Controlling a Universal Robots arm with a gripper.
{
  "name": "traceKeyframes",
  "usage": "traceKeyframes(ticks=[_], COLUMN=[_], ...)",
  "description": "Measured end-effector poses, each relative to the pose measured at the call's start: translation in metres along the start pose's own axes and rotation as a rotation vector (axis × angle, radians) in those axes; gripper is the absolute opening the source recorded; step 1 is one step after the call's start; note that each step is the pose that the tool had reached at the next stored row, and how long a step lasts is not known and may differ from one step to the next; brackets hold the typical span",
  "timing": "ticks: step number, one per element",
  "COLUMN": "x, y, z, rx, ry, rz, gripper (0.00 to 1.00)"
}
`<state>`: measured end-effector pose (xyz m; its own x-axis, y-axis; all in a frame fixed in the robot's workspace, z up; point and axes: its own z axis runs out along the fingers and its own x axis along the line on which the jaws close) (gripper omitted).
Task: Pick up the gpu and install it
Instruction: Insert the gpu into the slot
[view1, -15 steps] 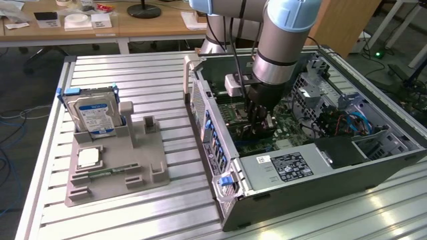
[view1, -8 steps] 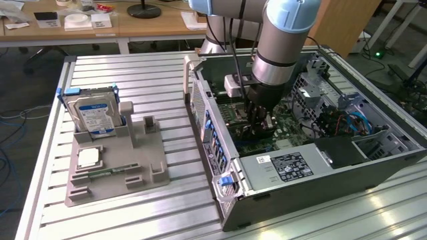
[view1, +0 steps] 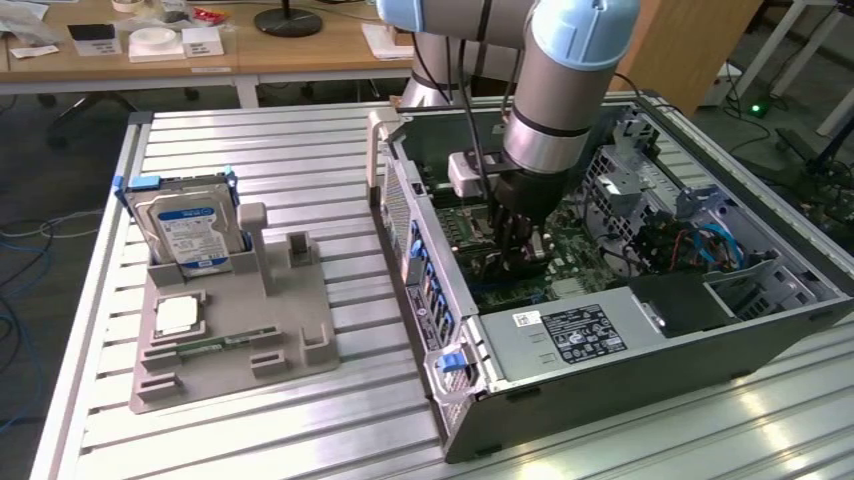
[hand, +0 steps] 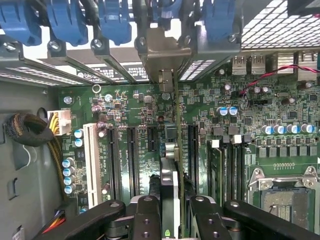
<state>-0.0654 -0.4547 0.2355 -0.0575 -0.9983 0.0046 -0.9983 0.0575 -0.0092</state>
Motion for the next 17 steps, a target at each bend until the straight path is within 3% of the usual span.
traceKeyframes(ticks=[5, 17], x=[0.0001, 0.0], y=[0.0001, 0.0006], z=[0.0061, 0.0065], rx=[-0.0002, 0.0004], ry=[0.0005, -0.0002], rz=[0.0, 0.0], gripper=[0.27, 0.27])
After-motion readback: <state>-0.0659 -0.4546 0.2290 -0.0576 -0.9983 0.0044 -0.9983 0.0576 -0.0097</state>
